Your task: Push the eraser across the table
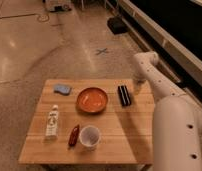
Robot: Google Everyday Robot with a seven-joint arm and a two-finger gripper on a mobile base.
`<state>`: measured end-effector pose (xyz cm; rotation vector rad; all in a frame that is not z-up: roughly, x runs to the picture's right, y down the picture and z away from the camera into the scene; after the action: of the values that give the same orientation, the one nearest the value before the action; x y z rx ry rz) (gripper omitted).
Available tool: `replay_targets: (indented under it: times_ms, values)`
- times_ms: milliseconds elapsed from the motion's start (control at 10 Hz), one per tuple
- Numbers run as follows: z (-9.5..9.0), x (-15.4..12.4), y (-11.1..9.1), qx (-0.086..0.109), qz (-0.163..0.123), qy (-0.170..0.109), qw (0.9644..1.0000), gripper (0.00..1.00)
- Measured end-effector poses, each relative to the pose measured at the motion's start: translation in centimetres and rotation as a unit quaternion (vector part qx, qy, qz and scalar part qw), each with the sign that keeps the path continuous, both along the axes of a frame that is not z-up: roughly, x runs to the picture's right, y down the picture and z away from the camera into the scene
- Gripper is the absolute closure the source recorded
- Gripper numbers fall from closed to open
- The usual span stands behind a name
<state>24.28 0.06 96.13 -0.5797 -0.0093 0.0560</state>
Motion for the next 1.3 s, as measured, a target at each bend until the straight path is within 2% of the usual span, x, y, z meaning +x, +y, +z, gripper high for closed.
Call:
replay_targets:
  times_ms: [200,300,600,700,900,1100,1300]
  values:
    - [0.6,-0.5,0.6,0.003,-0.004,-0.002,1.0000,0.42]
    - [1.0,-0.6,1.3,0.003,-0.009,-0.001,1.0000,0.45]
    - [0.9,-2.6,1.9,0.007,-0.018,-0.005,0.9998,0.76]
    - [0.8,-2.8,2.1,0.010,-0.022,-0.004,0.9997,0.81]
    - [0.3,-4.1,2.5,0.015,-0.028,-0.008,0.9995,0.82]
    - [-0.1,-3.9,2.8,0.020,-0.036,-0.007,0.9991,0.82]
    - [-0.3,-6.3,2.9,0.028,-0.042,-0.011,0.9987,0.82]
